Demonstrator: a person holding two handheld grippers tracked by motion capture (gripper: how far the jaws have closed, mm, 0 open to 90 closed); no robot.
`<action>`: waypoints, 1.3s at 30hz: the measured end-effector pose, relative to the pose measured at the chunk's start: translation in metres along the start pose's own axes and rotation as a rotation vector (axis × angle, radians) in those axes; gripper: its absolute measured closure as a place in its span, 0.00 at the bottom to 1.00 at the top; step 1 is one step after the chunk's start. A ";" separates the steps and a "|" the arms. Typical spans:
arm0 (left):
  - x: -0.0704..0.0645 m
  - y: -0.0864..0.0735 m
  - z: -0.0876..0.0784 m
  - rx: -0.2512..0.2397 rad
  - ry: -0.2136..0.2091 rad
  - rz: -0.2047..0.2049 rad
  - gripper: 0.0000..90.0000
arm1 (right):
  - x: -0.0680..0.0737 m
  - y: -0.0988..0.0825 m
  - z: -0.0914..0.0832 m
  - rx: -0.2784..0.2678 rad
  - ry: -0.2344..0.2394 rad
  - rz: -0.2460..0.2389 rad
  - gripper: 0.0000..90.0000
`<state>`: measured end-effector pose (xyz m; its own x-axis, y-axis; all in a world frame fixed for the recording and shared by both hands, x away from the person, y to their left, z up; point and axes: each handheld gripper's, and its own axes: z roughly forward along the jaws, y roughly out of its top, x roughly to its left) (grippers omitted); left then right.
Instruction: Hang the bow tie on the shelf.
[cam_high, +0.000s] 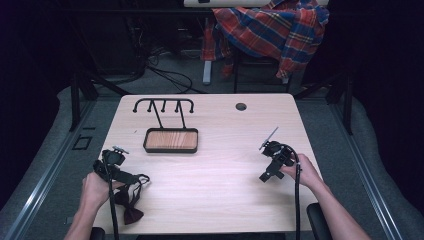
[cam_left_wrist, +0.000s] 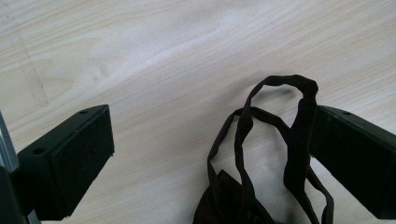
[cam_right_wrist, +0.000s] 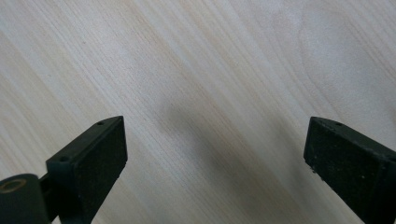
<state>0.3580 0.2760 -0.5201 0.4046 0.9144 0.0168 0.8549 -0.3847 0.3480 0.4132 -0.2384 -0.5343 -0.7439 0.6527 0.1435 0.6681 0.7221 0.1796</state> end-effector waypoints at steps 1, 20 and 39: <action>0.000 0.000 0.001 0.003 -0.001 0.001 0.01 | 0.000 0.000 0.000 0.002 -0.003 -0.001 0.07; -0.008 0.001 0.014 0.080 -0.013 0.096 0.59 | 0.001 0.000 0.001 0.011 -0.001 -0.005 0.07; -0.014 0.001 0.025 0.160 0.022 0.157 0.87 | 0.001 0.000 0.002 0.017 0.001 -0.005 0.07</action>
<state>0.3617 0.2597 -0.5434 0.5313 0.8434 0.0798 0.8232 -0.5362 0.1866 0.4126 -0.2372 -0.5363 -0.7474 0.6487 0.1436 0.6644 0.7293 0.1633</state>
